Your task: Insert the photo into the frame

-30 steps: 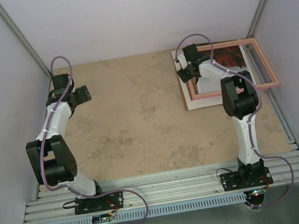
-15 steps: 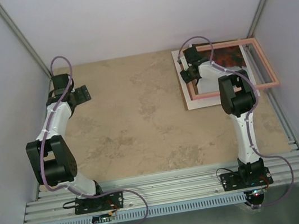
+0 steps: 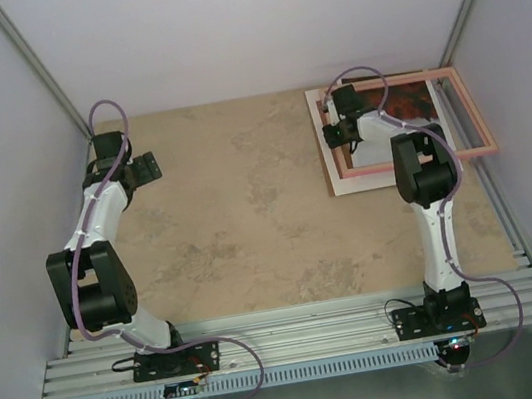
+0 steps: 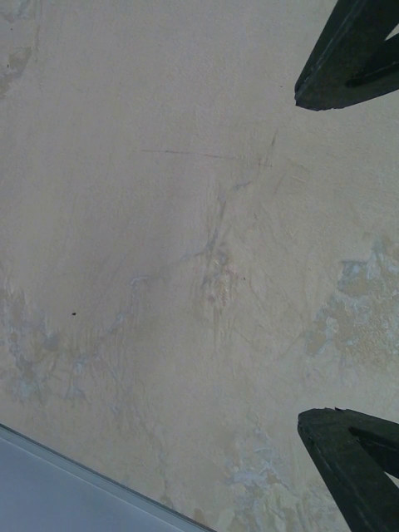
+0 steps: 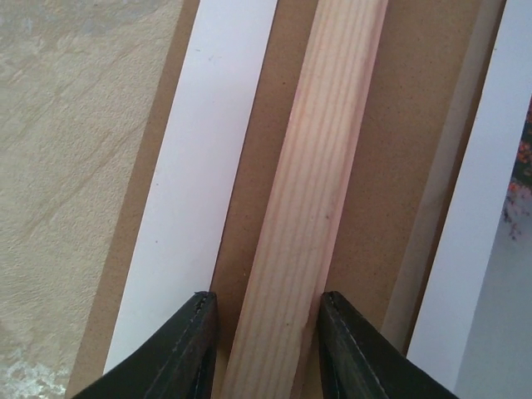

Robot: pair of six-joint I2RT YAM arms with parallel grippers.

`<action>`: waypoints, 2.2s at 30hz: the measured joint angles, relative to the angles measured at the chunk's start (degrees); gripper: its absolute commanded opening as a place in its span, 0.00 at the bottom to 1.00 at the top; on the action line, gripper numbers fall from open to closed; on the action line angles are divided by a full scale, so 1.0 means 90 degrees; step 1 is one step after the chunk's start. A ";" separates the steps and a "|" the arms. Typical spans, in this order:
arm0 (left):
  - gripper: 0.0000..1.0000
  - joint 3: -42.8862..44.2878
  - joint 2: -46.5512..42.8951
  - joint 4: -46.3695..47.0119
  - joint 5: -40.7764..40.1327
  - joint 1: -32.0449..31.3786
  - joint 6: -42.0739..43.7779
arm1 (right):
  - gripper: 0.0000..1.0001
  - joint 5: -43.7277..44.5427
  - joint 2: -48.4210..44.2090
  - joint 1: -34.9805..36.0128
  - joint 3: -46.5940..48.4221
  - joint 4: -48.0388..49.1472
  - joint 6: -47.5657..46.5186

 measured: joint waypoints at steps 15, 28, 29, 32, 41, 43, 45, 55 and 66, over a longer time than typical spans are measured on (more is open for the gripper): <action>0.99 0.0046 0.0165 -0.0002 -0.0155 0.0000 -0.0221 | 0.00 -0.0134 -0.0622 0.0015 -0.0447 -0.0291 0.0544; 0.99 0.0177 0.0204 -0.0019 -0.0299 0.0000 -0.0308 | 0.00 0.0051 -0.2599 0.0100 -0.1545 0.0051 -0.0406; 0.99 0.0192 0.0204 -0.0022 -0.0299 0.0000 -0.0308 | 0.00 0.0075 -0.2705 0.0146 -0.1647 0.0090 -0.0476; 0.99 0.0233 0.0204 -0.0024 -0.0301 0.0000 -0.0308 | 0.00 0.0129 -0.2965 0.0364 -0.1960 0.0214 -0.0867; 1.00 0.0318 0.0202 -0.0083 -0.0250 0.0000 -0.0306 | 0.00 0.0610 -0.3381 0.2030 -0.2713 0.0374 -0.1634; 0.99 0.0403 0.0202 -0.0124 -0.0250 0.0002 -0.0306 | 0.00 0.0624 -0.3451 0.2436 -0.2851 0.0454 -0.1732; 0.99 0.0522 0.0197 -0.0168 -0.0233 0.0032 -0.0308 | 0.00 0.0593 -0.3536 0.2786 -0.3050 0.0576 -0.1921; 0.99 0.0835 0.0015 -0.0272 -0.0049 0.0364 -0.0401 | 0.01 -0.0675 -0.3434 0.3837 -0.3458 0.1229 -0.3589; 0.99 0.0748 0.0010 -0.0260 0.0019 0.0369 -0.0350 | 0.01 -0.2144 -0.2506 0.4337 -0.3138 0.1343 -0.4561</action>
